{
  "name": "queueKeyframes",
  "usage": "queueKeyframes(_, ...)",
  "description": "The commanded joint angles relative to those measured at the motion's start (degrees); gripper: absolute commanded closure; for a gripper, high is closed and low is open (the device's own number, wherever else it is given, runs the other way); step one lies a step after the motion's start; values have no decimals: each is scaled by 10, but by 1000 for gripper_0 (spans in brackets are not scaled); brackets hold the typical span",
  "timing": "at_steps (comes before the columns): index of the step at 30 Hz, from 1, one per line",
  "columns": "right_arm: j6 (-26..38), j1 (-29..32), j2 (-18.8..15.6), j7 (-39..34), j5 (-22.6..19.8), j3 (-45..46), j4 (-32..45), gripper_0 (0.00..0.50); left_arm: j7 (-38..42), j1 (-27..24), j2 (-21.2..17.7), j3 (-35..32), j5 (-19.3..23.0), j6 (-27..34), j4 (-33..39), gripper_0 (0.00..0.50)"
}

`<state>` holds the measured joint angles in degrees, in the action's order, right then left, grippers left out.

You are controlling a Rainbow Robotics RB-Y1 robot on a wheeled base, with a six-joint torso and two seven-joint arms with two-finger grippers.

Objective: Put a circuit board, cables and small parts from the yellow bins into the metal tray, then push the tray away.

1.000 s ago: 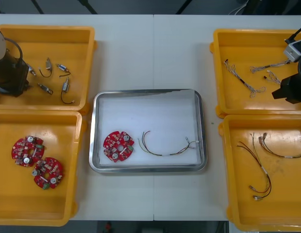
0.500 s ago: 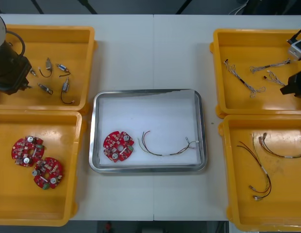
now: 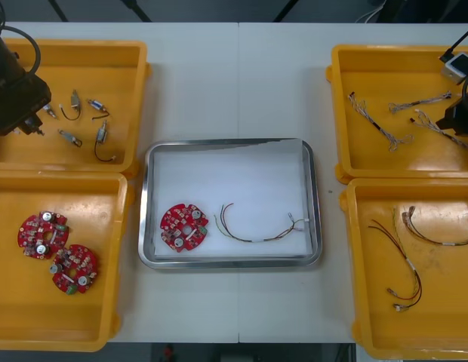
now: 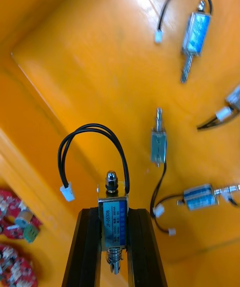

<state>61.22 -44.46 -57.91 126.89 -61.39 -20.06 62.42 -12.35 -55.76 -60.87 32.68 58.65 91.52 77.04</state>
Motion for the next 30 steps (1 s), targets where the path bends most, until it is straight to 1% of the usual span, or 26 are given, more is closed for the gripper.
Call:
queueKeyframes(1,-23,-51,-26,35,-15,-47,-37,0,-14,-27,-36,5,16,25,58,500)
queueKeyframes(7,-36,-73,-26,52,-70,-99,-79,0,-12,-26,-37,5,32,34,127,500)
queueKeyframes(12,-38,-83,-26,60,-80,-131,-93,0,-9,-26,-33,-2,51,34,170,500)
queueKeyframes(18,-39,-87,-26,70,-89,-133,-113,0,-6,-25,-3,-2,53,37,224,500)
queueKeyframes(21,-45,-87,-26,72,-95,-133,-123,0,-2,-24,8,-2,53,38,244,500)
queueKeyframes(24,-57,-87,-26,73,-101,-137,-133,0,2,-22,28,-2,52,42,265,500)
queueKeyframes(27,-74,-90,-26,72,-105,-149,-140,0,6,-15,45,-2,43,43,282,500)
queueKeyframes(30,-90,-92,-26,68,-112,-169,-142,0,8,1,71,-2,18,43,301,500)
